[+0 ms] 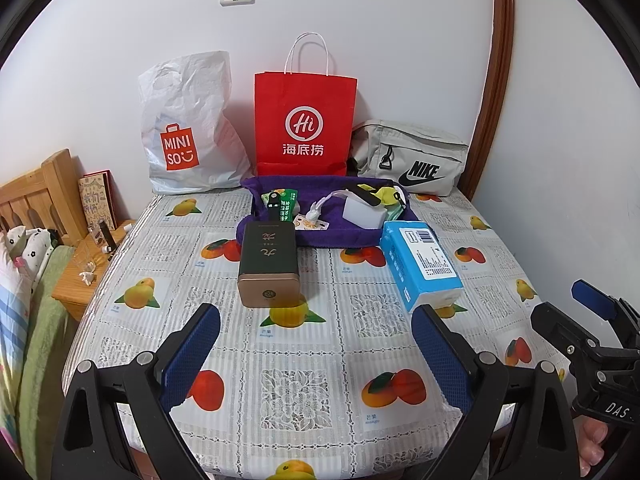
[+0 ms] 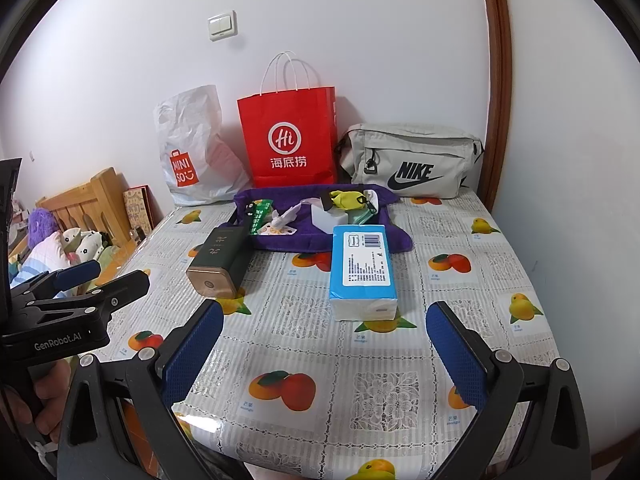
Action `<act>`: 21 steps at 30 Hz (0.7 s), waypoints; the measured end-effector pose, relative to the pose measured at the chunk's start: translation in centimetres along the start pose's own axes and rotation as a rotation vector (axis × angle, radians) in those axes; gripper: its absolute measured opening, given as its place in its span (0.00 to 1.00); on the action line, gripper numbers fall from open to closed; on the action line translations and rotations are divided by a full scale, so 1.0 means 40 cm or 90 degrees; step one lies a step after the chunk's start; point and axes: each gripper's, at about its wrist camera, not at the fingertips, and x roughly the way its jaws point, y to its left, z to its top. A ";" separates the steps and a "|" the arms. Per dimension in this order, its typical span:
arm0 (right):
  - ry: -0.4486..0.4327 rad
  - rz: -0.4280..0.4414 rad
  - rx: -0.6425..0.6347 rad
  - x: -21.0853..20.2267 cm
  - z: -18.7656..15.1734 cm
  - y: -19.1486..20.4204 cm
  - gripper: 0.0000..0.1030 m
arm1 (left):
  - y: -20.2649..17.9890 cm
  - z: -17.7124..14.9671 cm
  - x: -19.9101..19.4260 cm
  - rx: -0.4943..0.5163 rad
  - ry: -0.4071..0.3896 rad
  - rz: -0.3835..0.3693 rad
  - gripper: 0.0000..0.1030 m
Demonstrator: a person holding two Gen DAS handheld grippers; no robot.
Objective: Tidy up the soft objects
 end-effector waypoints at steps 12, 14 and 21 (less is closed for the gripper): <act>-0.001 0.000 0.000 -0.001 -0.001 0.001 0.97 | 0.003 0.001 0.000 -0.001 0.000 0.001 0.94; 0.000 -0.001 0.001 0.000 -0.001 0.003 0.97 | 0.002 0.001 0.000 -0.002 0.000 0.001 0.94; 0.001 0.000 0.000 0.001 -0.001 0.002 0.97 | 0.004 0.001 0.001 -0.001 0.000 0.002 0.94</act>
